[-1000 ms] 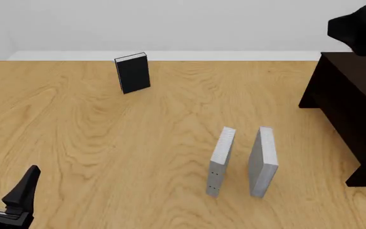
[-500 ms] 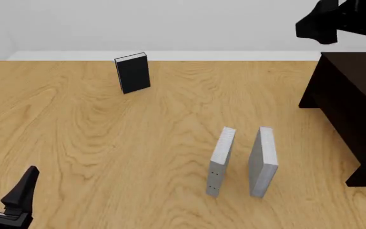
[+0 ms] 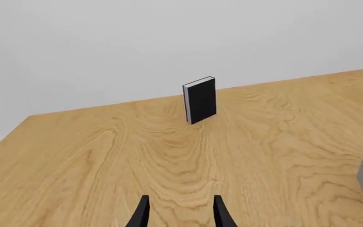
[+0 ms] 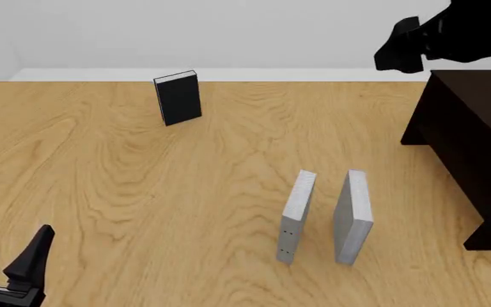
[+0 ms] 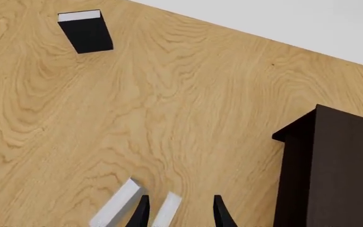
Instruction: Pick up the book on the right and place it on the cabinet shelf.
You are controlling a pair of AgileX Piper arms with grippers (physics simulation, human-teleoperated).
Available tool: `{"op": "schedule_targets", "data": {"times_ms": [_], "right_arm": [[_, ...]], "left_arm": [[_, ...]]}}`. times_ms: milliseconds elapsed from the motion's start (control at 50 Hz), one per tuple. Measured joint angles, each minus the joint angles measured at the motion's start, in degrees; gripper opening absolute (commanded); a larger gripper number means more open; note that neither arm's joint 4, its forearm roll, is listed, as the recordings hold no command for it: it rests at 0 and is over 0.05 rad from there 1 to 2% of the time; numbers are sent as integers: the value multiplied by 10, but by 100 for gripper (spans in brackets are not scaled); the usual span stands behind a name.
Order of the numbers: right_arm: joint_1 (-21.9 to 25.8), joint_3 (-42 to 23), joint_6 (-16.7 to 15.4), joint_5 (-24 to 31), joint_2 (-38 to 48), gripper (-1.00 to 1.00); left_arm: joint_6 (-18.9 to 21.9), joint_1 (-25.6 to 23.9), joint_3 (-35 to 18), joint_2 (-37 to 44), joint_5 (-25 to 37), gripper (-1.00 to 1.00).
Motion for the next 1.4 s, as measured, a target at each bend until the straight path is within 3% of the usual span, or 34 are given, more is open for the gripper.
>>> {"op": "schedule_targets", "data": {"times_ms": [200, 480, 660, 1400], "right_arm": [[3, -4, 7, 9, 10, 100], [37, 42, 86, -5, 33, 100], [47, 63, 109, -18, 40, 100], [23, 142, 132, -71, 28, 100]], "left_arm": [[3, -4, 0, -1, 1, 100], [6, -15, 0, -2, 12, 100], [8, -19, 0, -4, 17, 100], [14, -29, 0, 0, 25, 100]]}}
